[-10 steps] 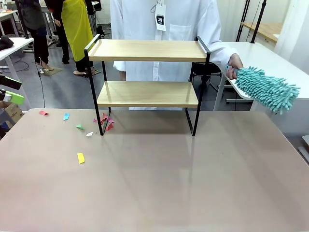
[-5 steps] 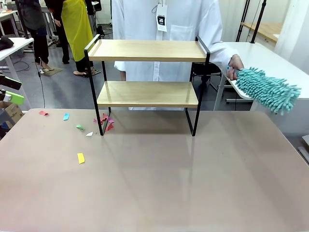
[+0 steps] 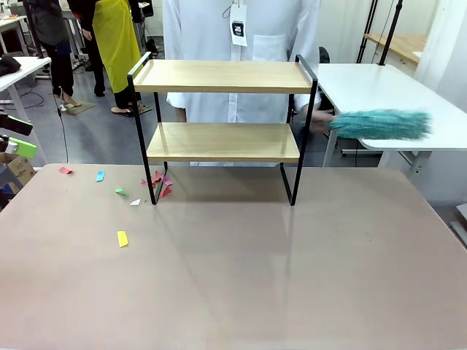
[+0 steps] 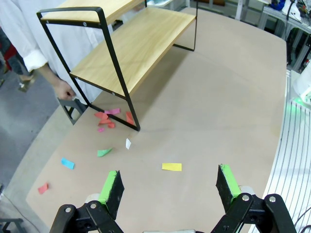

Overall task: Clean the shelf.
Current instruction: Hand the Duster back to the human.

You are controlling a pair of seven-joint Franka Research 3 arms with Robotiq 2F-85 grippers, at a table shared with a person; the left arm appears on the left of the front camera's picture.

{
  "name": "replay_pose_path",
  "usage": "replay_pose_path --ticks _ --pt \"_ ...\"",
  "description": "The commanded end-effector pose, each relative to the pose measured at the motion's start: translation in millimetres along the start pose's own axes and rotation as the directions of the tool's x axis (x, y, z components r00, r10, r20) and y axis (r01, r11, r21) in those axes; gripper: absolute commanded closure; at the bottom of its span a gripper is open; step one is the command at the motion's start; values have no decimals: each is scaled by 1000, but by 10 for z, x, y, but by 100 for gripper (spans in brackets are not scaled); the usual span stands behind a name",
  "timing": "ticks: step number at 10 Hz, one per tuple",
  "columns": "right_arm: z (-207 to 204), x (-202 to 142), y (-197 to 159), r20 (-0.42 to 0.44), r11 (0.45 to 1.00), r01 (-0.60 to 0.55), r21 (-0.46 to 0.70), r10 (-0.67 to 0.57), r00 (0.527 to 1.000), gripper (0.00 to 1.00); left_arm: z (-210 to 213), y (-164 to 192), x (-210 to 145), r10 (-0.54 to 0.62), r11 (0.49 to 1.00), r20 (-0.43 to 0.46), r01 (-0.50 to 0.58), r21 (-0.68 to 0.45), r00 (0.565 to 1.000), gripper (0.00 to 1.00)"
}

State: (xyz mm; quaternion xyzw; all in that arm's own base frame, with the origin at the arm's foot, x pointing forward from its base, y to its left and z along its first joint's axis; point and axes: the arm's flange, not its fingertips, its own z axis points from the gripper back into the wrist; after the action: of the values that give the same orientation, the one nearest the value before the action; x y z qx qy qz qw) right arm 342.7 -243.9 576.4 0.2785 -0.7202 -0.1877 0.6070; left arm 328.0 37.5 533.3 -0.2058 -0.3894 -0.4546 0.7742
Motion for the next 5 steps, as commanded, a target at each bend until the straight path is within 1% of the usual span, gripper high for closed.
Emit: replay_pose_path --ticks 1,5 --pt "21 -3 10 2 1000 0 -8 0 1000 0 0 8 11 -14 1000 20 14 -6 1000 0" --pt "21 -3 10 2 1000 0 -8 0 1000 0 0 8 11 -14 1000 20 14 -6 1000 0"
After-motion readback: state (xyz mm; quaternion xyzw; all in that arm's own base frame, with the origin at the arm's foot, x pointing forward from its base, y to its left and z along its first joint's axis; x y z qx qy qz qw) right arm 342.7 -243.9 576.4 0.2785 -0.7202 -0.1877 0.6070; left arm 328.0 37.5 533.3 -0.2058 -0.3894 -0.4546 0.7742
